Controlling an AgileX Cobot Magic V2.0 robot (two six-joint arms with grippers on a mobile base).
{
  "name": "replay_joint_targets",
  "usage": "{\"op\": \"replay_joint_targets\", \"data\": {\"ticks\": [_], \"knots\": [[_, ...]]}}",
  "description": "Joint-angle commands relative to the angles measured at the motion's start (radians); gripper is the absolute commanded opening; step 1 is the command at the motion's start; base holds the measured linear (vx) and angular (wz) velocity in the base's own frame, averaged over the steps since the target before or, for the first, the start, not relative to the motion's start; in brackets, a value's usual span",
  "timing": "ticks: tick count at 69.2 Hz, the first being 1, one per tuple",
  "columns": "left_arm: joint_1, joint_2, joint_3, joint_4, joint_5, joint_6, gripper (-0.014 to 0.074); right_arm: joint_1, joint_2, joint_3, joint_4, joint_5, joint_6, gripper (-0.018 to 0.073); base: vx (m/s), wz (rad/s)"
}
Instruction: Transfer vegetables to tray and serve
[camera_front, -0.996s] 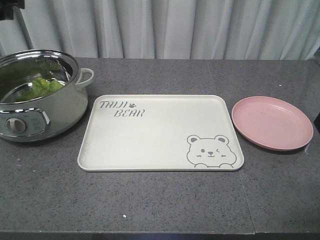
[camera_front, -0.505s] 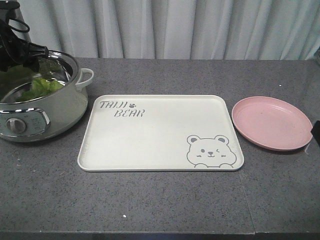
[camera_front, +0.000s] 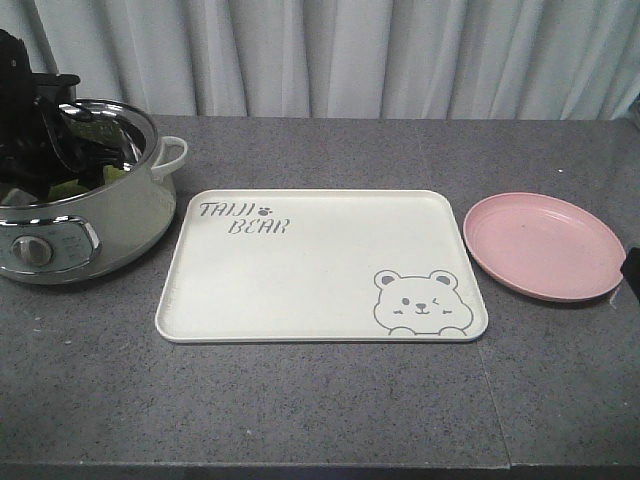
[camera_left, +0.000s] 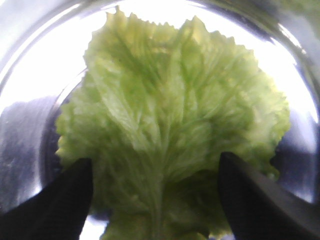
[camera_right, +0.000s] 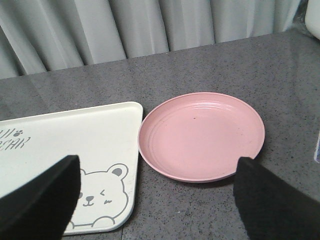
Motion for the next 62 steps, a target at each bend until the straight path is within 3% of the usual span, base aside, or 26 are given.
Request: {"op": "replay_joint_targets", "data": {"ticks": [1,11,17,26,36,62], "knots": [[0.000,-0.042,-0.029,-0.028,-0.007,-0.001,0.0514,0.003,0.007,-0.033,-0.008,-0.068,-0.008,0.0594,0.00,0.00],[0.000,-0.030,-0.029,-0.028,0.022,0.000,0.0508,0.003,0.007,-0.033,-0.008,-0.068,-0.008,0.0594,0.00,0.00],[0.000,-0.023,-0.029,-0.028,0.036,0.000,0.0461,0.003,0.007,-0.033,-0.008,-0.068,-0.008,0.0594,0.00,0.00],[0.000,-0.022,-0.029,-0.028,0.044,0.000,0.0273,0.003,0.007,-0.033,-0.008,-0.068,-0.008,0.0594,0.00,0.00],[0.000,-0.022,-0.029,-0.028,0.048,0.000,-0.0003,0.003,0.007,-0.033,-0.008,-0.067,-0.010,0.0594,0.00,0.00],[0.000,-0.124,-0.029,-0.027,-0.004,-0.001,-0.0007,0.003,0.041,-0.079,-0.008,-0.073,-0.012,0.0594,0.00,0.00]]}}
